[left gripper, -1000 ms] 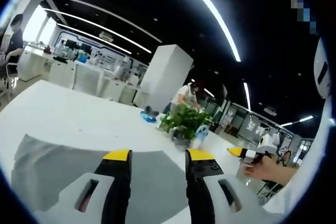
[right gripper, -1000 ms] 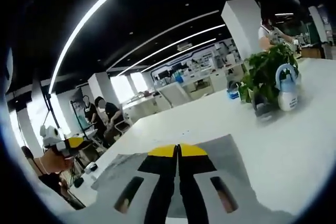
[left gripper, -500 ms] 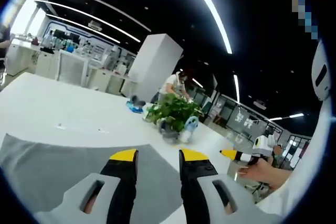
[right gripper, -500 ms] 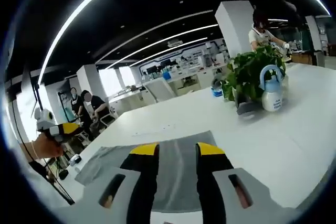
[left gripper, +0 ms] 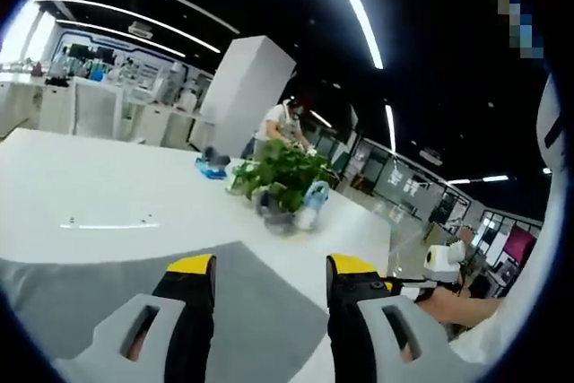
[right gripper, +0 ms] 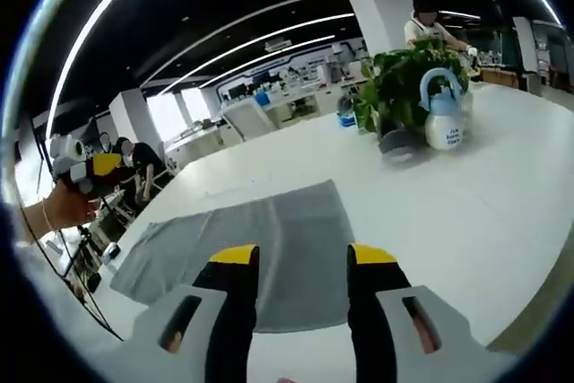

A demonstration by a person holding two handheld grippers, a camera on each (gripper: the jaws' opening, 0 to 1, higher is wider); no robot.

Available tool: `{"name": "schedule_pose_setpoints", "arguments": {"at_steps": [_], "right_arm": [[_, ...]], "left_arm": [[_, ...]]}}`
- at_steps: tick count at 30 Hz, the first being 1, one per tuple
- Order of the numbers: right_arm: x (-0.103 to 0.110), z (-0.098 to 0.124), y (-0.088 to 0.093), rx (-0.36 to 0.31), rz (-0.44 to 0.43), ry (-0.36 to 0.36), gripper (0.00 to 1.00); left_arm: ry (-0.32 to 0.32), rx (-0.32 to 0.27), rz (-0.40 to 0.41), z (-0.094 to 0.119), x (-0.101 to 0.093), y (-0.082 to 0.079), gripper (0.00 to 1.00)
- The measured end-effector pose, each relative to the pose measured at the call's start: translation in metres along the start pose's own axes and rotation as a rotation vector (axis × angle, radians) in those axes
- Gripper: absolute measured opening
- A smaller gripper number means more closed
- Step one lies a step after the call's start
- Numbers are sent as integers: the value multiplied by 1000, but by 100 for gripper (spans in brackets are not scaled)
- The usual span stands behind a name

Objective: Fold the towel on the table until its edges align and the towel forms a compact rectangular stack.

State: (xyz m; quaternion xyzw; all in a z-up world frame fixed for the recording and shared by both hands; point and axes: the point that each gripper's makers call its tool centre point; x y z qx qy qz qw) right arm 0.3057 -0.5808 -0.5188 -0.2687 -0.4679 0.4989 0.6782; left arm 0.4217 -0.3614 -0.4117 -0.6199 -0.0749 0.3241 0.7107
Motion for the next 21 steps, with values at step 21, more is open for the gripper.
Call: {"name": "schedule_pose_setpoints", "arguments": {"at_steps": [21], "right_arm": [[-39, -31, 48, 169, -110, 59, 35]], "left_arm": [[103, 95, -36, -81, -4, -10, 50]]}}
Point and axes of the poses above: the point that each gripper's makers call its tool centre point, and the gripper's own axes: z roughly backward along the fingers, x roughly to its left, y roughly out of its underside, and after that the axes turned 5 degrees about -z, right-handed
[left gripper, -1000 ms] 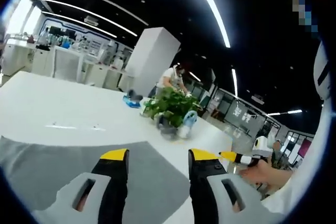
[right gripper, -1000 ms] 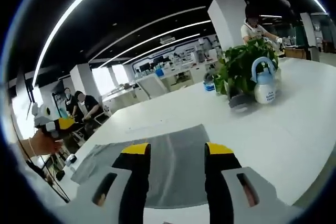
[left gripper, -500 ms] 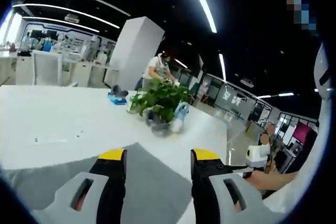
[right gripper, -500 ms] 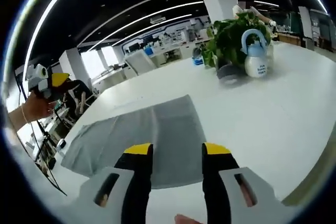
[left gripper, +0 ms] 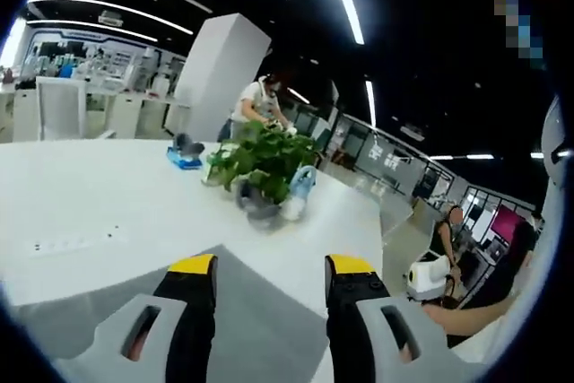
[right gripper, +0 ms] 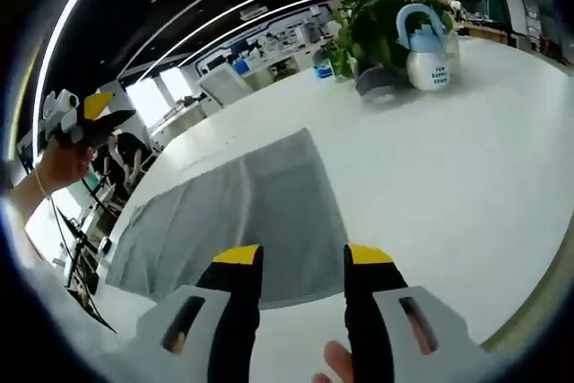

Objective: Fold the towel on the table until its edges align and the towel forms a compact rectangular stack.

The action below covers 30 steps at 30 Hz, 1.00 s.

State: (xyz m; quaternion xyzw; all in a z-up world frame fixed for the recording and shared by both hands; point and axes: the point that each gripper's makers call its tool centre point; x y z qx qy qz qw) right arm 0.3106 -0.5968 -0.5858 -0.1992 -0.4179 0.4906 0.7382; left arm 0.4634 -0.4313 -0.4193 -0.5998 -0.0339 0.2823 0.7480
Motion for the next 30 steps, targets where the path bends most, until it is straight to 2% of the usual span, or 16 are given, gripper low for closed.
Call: {"name": "schedule_pose_setpoints", "arguments": {"at_steps": [7, 12, 15, 22, 30], "right_arm": [[-8, -12, 9, 40, -26, 15, 35], [-15, -23, 21, 100, -19, 32, 32], [-22, -27, 26, 117, -24, 43, 34], [-30, -30, 30, 146, -36, 49, 32], [-38, -33, 36, 172, -28, 53, 29]], "left_arm": [[28, 42, -28, -22, 1, 0, 47], [44, 82, -27, -38, 3, 0, 44], [55, 79, -40, -45, 1, -2, 43], [72, 85, -83, -68, 4, -8, 48], [84, 92, -108, -93, 7, -13, 46]]}}
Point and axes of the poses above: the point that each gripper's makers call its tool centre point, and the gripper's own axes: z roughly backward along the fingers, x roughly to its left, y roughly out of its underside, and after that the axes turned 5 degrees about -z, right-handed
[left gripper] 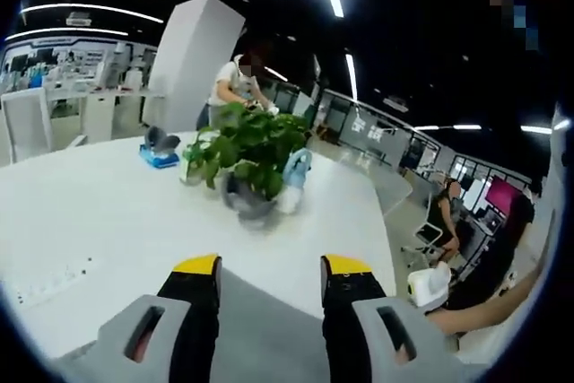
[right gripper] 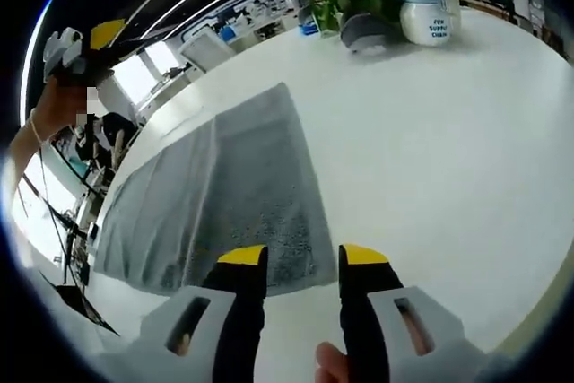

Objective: Fold the towel on the table until its edges align and the towel forms a compact rectangular stack.

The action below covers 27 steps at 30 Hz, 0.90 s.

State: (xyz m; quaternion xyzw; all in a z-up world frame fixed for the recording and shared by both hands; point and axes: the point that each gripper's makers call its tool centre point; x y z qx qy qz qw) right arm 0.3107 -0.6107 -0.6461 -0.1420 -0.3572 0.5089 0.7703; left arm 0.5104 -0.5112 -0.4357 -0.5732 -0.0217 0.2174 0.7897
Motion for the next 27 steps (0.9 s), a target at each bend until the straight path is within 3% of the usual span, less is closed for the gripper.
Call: {"name": "schedule_pose_setpoints", "arguments": {"at_steps": [13, 27], "right_arm": [[-7, -5, 6, 13, 3, 23, 18], [-7, -4, 3, 18, -17, -10, 17]], "left_arm": [[5, 68, -34, -57, 15, 16, 40], [39, 137, -66, -131, 34, 49, 40]]}}
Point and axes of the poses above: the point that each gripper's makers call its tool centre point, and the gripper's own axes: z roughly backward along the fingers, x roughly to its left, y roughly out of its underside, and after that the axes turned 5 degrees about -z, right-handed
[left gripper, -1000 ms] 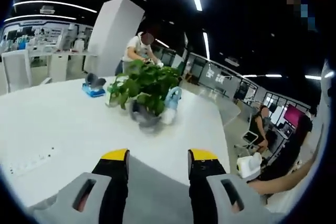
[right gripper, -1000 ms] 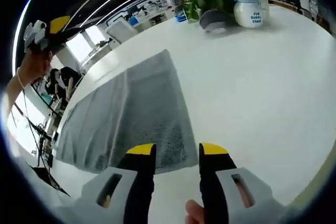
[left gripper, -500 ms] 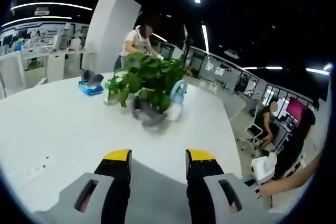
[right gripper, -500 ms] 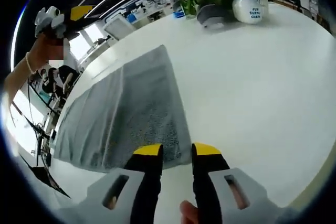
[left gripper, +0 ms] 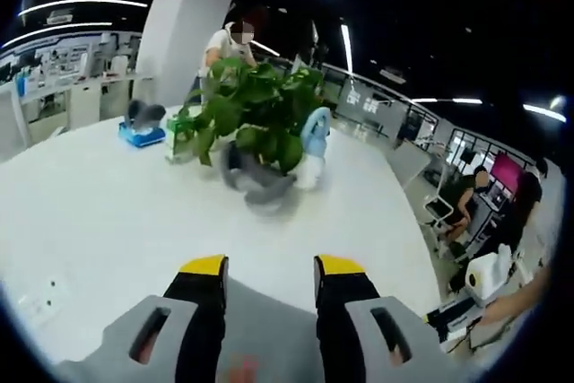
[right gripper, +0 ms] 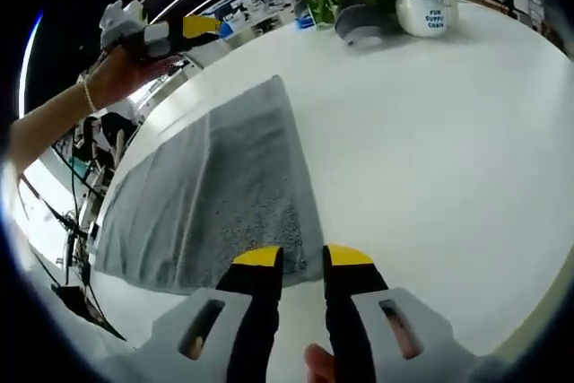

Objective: Fold the towel on the table until its edges align and the towel forms a compact rectangular stack.

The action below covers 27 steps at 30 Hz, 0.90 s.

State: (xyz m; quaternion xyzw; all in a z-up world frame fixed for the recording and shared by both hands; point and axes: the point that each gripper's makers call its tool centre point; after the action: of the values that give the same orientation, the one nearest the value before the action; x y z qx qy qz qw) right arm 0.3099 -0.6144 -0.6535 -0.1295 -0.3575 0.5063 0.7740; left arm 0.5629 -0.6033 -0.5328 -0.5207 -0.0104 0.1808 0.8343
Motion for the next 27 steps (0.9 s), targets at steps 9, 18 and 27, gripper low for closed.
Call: {"name": "schedule_pose_setpoints", "arguments": {"at_steps": [9, 18, 27], "right_arm": [[-2, 1, -1, -6, -28, -16, 14], [0, -1, 1, 5, 10, -2, 14], [-5, -2, 1, 16, 28, 23, 8]], "left_arm": [[9, 47, 7, -35, 7, 20, 44], [-63, 110, 23, -62, 26, 46, 48], [-119, 185, 8, -74, 42, 74, 48]]}}
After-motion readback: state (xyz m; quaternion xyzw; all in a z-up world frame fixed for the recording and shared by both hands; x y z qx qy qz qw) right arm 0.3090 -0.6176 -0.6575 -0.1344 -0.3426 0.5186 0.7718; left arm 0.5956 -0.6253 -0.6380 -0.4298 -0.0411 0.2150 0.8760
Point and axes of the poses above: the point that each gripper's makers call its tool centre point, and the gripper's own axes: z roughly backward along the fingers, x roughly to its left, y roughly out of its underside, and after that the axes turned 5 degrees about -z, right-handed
